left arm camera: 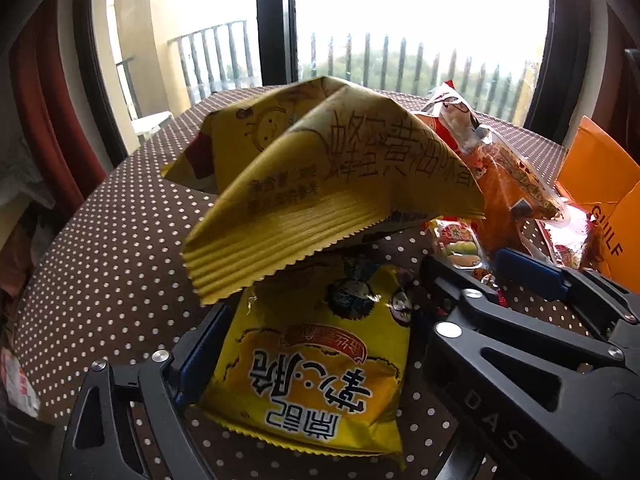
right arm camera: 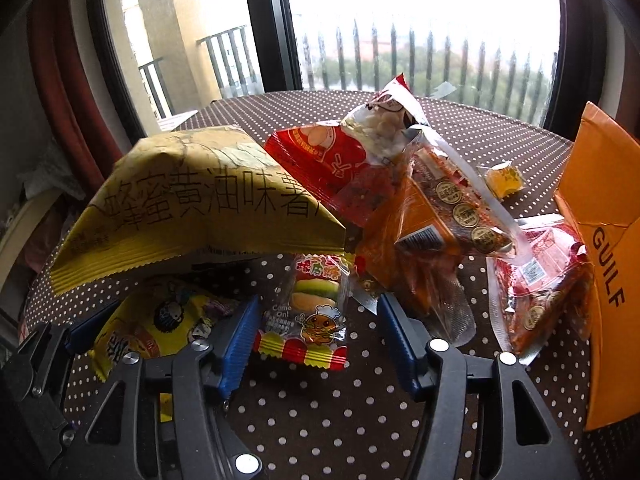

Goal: Organize snacks
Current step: 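Grasp the yellow chip bag with the left tool while the right tool grasps the candy packet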

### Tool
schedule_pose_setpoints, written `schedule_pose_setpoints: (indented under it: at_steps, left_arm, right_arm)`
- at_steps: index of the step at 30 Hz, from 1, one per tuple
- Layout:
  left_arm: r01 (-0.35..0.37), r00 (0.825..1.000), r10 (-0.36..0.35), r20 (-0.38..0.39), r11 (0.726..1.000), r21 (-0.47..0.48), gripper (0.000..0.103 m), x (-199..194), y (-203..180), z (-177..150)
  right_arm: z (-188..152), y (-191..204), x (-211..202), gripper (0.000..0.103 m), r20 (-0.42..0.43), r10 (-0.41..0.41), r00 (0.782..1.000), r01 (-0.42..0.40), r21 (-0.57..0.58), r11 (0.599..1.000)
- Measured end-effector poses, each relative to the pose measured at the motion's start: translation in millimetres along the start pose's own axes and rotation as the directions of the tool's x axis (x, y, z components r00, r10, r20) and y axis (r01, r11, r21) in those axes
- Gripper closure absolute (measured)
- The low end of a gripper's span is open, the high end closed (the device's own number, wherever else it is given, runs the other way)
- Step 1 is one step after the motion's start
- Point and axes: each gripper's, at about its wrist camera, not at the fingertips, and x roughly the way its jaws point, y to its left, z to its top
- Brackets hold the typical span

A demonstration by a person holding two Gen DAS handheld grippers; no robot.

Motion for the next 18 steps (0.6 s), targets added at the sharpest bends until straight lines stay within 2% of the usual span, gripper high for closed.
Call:
schedule_pose_setpoints:
  at_steps: [6, 18]
  left_arm:
    - [0.023, 1.000, -0.023, 0.007, 0.999, 0.030, 0.024, 4, -3, 0]
    - [0.036, 0.999, -0.036, 0.002, 0.998, 0.058, 0.026, -6, -18, -10]
  right_arm:
    - [2, 4, 8, 0.058, -0.023, 0.008, 1.000, -0.009, -0.016, 1.000]
    - [-10, -5, -8, 0.061, -0.029, 0.017, 0.999, -0.017, -0.023, 1.000]
